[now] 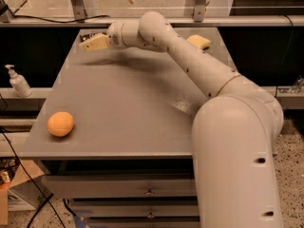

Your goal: Move rxbar chocolate near orange

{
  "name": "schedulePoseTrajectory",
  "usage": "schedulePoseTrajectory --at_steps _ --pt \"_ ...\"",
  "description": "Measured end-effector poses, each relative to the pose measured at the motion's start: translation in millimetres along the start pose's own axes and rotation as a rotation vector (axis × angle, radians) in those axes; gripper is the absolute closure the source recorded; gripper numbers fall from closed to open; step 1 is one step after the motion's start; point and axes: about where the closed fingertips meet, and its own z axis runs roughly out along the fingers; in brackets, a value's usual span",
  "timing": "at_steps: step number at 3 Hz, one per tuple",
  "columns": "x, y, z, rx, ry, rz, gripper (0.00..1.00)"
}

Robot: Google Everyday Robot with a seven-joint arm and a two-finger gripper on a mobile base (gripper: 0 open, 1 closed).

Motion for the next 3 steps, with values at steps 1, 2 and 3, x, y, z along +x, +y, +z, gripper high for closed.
schedulePoseTrajectory --at_steps 1,2,3 --pt "0 -4 12 0.008 0.006 0.005 0.00" --pt "-2 -7 21 0.019 0.005 0.009 0.00" --pt "-3 -11 36 0.019 0.010 0.012 0.00"
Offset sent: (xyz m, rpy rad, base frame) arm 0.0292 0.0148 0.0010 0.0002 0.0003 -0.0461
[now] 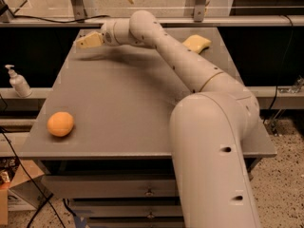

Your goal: Move rxbar chocolate near orange

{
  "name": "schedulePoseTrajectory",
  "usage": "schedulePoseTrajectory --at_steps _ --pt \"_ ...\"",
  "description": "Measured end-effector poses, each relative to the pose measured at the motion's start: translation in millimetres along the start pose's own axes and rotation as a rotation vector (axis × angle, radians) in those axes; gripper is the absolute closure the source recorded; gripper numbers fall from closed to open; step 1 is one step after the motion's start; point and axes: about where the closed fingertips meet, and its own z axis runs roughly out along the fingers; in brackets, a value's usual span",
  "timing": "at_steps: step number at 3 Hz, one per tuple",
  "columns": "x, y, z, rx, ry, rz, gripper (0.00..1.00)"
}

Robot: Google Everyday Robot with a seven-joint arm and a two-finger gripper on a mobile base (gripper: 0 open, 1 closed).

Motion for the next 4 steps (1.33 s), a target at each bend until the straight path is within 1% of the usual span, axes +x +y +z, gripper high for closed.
schedulePoseTrajectory --at_steps 1,3,4 --pt "4 -6 9 0.008 0.015 0.013 0.00" --pt "15 -14 10 0.029 0.041 0.043 0.00" --pt "18 -15 9 0.032 0.045 0.048 0.16"
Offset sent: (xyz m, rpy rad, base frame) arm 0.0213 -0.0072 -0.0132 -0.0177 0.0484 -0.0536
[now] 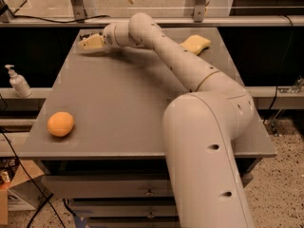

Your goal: Move rxbar chocolate near orange

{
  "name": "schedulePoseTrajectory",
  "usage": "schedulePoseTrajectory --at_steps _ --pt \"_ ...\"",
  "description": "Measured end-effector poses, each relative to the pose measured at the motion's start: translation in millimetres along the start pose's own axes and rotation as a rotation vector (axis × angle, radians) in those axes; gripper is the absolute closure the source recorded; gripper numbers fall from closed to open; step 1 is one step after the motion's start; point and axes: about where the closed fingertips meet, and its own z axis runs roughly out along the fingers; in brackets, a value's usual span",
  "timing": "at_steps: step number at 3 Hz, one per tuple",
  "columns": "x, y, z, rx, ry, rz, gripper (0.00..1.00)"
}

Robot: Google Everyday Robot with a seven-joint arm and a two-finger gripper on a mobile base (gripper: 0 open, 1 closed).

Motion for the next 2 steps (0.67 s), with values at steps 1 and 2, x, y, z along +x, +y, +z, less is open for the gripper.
schedulePoseTrajectory --at_steps 1,2 --pt "3.5 0.1 1.8 -0.005 0.004 0.005 0.40" --pt "8.7 -1.3 3.1 -0.012 0.009 0.012 0.62"
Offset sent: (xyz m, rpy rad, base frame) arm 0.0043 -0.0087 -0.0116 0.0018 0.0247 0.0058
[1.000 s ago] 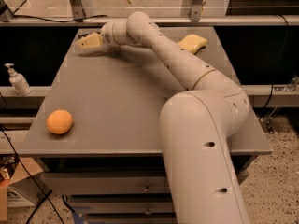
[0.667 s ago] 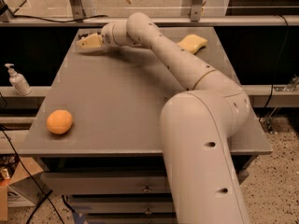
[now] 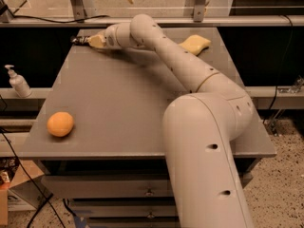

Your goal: Move rxbar chocolate near orange

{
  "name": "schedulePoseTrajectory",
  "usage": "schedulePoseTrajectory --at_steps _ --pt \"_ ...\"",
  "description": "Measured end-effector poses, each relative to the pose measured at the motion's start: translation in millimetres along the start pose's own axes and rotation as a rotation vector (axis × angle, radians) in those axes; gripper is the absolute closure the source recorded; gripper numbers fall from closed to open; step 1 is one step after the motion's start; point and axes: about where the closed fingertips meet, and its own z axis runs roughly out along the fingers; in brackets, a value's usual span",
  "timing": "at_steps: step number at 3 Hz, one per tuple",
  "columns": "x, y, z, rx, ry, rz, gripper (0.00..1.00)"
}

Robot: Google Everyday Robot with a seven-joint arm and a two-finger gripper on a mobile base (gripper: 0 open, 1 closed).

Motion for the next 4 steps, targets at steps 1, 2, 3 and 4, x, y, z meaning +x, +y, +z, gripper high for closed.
schedulePoseTrajectory --at_steps 1,2,3,4 --pt "5 0 -1 -0.004 0.008 0.004 0.86" --pt "0 4 -9 -0.008 0.009 -0.023 1.00" --pt "-12 19 -34 -0.039 0.017 -0.079 1.00" --pt "-13 42 -66 -0.087 0.052 -0.112 1.00"
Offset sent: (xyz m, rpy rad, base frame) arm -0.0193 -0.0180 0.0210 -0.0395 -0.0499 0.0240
